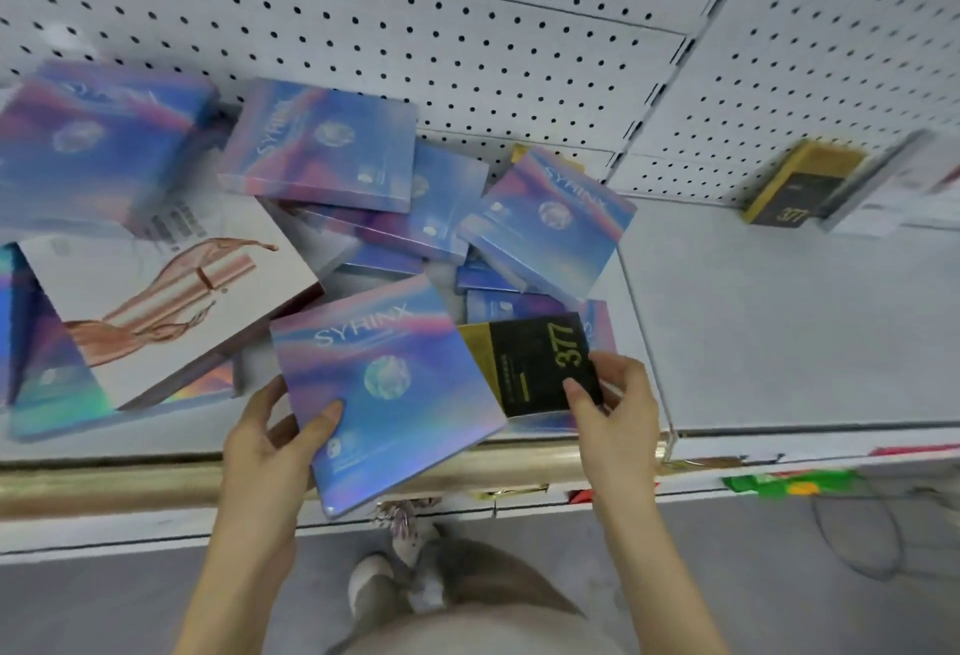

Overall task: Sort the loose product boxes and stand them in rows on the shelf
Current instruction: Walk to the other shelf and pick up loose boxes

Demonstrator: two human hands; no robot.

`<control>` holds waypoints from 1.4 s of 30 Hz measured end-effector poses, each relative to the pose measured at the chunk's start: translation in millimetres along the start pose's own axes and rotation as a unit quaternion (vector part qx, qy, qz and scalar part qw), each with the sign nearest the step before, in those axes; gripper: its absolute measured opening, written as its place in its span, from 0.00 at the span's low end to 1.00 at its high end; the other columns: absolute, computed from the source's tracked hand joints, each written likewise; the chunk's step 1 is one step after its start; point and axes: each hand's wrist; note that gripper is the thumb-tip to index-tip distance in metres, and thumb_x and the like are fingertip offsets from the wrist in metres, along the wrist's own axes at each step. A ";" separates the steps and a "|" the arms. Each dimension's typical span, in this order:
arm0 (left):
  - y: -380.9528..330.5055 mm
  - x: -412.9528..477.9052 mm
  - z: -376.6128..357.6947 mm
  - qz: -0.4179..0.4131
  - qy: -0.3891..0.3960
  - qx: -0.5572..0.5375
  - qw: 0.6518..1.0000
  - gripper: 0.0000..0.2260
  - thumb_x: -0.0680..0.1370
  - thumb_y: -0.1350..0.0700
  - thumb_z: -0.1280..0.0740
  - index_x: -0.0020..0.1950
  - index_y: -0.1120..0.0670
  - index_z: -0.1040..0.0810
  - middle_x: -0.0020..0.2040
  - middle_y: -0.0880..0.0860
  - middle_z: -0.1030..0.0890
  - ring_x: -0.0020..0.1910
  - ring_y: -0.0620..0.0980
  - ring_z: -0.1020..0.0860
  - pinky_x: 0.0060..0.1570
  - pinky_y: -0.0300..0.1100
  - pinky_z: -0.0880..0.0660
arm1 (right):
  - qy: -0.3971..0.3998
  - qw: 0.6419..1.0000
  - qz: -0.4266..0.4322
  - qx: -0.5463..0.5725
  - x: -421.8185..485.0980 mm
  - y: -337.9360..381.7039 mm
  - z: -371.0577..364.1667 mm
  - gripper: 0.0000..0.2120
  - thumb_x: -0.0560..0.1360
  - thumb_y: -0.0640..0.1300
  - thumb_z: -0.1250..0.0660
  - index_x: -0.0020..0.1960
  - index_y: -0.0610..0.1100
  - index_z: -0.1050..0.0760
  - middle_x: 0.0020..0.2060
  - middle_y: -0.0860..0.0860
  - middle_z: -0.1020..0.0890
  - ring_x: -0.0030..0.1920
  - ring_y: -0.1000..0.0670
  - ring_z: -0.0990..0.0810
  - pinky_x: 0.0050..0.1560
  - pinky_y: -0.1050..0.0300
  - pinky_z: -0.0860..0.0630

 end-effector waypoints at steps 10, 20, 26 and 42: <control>-18.1 -24.2 13.4 -0.015 0.016 -0.019 1.000 0.13 0.75 0.68 0.35 0.56 0.53 0.21 0.34 0.45 0.16 0.33 0.40 0.19 0.34 0.33 0.21 | 0.165 0.959 -0.184 0.140 -11.6 -18.4 68.2 0.15 0.74 0.38 0.30 0.60 0.47 0.23 0.49 0.47 0.15 0.53 0.47 0.17 0.56 0.49 0.22; 6.9 -78.2 -81.2 -0.022 0.060 -0.034 0.997 0.08 0.77 0.60 0.36 0.50 0.55 0.18 0.46 0.51 0.14 0.43 0.47 0.17 0.45 0.44 0.19 | 0.129 0.867 -0.168 0.451 4.0 -62.8 175.9 0.17 0.72 0.29 0.40 0.61 0.37 0.28 0.47 0.42 0.16 0.42 0.46 0.15 0.37 0.56 0.18; 49.2 -131.9 -189.2 -0.072 0.012 -0.033 0.997 0.11 0.78 0.63 0.37 0.39 0.55 0.19 0.33 0.45 0.16 0.30 0.37 0.20 0.29 0.28 0.25 | 0.106 0.905 -0.148 0.384 59.1 -113.0 272.5 0.33 0.65 0.31 0.32 0.67 0.47 0.31 0.57 0.41 0.21 0.54 0.40 0.18 0.47 0.48 0.19; 89.0 -159.1 -310.4 -0.099 -0.118 -0.009 0.988 0.04 0.79 0.57 0.36 0.50 0.54 0.22 0.44 0.50 0.19 0.42 0.46 0.21 0.45 0.39 0.24 | 0.280 0.798 -0.250 0.473 180.6 -114.4 353.9 0.13 0.71 0.35 0.34 0.55 0.38 0.24 0.48 0.43 0.16 0.46 0.45 0.15 0.50 0.52 0.18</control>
Point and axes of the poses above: each hand's wrist, its own x-axis towards the middle knuckle, its own z-axis out of the back of the hand, y = z × x
